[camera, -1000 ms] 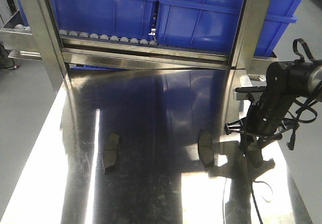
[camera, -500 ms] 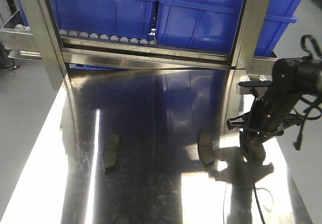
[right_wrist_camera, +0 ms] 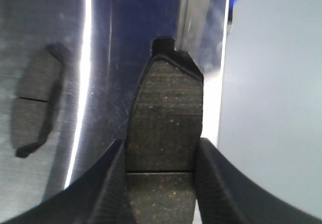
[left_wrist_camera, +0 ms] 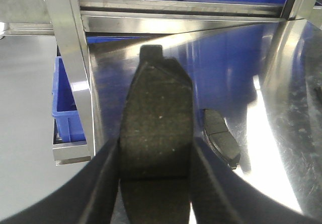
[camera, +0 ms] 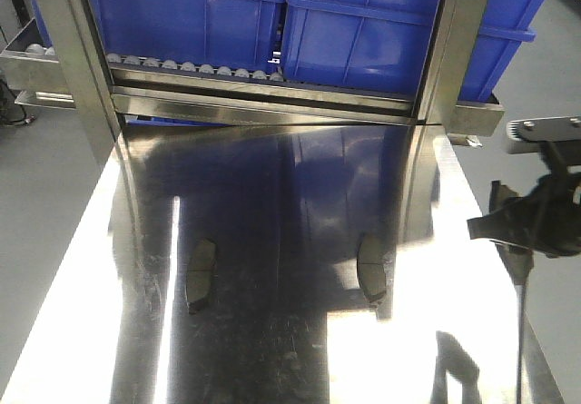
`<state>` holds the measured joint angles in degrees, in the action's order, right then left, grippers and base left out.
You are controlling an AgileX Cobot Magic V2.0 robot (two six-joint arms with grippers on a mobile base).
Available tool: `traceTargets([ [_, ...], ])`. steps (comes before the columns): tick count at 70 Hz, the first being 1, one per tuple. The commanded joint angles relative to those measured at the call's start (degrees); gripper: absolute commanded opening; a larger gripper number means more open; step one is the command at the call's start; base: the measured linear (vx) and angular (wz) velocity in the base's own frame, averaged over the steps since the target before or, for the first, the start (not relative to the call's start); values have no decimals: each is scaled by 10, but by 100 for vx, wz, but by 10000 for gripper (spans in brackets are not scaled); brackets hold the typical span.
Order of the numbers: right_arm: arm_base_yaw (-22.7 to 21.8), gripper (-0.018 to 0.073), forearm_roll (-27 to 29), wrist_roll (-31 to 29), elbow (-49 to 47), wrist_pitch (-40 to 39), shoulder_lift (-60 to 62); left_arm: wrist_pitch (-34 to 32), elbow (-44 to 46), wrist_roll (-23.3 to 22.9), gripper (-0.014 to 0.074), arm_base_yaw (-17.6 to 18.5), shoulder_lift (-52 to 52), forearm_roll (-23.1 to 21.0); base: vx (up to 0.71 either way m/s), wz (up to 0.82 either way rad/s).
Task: Move and align brake pads A on conveyor
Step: 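Lift the brake pad off the table with the right gripper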
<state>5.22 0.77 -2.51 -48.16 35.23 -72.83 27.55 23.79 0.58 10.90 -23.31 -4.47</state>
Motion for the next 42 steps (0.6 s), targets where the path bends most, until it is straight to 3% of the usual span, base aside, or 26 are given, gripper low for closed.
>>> traceTargets([
  [1,-4,-10,-1,-10,23,-70,87,-56,18,-2,-6,2,-3,-6,0,0],
  [30,-4,-10,1,-19,174,-169,384,-56,18,-2,-6,2,-3,-6,0,0],
  [42,-4,-10,3,-18,217,-170,487,-56,18,-2,-6,2,-3,-6,0,0],
])
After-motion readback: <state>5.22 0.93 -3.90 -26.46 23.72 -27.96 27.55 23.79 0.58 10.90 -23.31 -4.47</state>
